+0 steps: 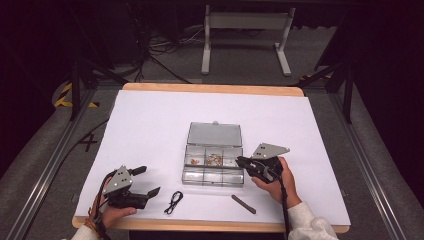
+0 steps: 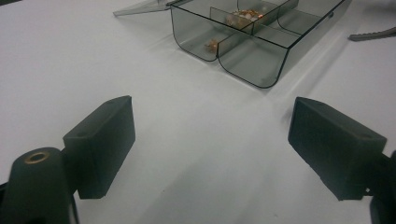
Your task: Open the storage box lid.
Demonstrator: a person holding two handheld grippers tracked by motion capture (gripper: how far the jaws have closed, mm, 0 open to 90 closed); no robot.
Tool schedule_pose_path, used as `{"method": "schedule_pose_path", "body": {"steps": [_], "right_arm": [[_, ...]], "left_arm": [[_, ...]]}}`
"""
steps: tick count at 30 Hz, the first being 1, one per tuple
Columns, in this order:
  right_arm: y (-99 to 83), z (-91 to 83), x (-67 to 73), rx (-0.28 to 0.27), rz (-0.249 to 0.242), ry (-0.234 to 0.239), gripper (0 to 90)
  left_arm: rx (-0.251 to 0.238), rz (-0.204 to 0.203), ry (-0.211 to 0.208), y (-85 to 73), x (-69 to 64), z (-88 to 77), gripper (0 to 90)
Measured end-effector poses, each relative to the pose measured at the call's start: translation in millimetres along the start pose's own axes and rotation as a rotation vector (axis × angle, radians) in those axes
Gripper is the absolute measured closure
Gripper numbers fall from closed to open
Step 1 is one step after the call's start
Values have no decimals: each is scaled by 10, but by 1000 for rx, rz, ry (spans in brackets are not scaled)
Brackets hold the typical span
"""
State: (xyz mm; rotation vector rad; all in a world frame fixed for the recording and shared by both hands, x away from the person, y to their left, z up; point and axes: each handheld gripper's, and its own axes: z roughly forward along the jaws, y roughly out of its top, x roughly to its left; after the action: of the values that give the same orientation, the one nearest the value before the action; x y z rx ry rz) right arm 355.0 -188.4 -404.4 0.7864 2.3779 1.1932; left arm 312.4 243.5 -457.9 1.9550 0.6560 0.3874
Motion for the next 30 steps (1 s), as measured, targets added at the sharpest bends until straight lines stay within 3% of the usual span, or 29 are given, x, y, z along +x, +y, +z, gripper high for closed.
{"method": "schedule_pose_path", "body": {"steps": [16, 20, 21, 24, 26, 27, 30], "right_arm": [[-147, -326, 47, -18, -34, -37, 790], [-237, -426, 43, -23, -29, -50, 764], [-269, -453, 38, -26, -28, -53, 742], [-387, -530, 13, -48, -17, -41, 699], [-466, -564, -1, -31, -13, -62, 692], [-499, -579, -9, -35, -4, -61, 690], [-582, -625, -19, -38, 7, -64, 665]], "left_arm": [[-9, -5, -16, 32, -48, -43, 168], [-11, -22, -22, 67, -113, -69, 197], [-23, -30, -49, 95, -173, -94, 197], [-25, -30, -70, 123, -243, -94, 212], [-14, -19, -91, 137, -316, -68, 212], [0, 6, -95, 144, -351, -47, 212], [14, 14, -97, 158, -428, -4, 216]]}}
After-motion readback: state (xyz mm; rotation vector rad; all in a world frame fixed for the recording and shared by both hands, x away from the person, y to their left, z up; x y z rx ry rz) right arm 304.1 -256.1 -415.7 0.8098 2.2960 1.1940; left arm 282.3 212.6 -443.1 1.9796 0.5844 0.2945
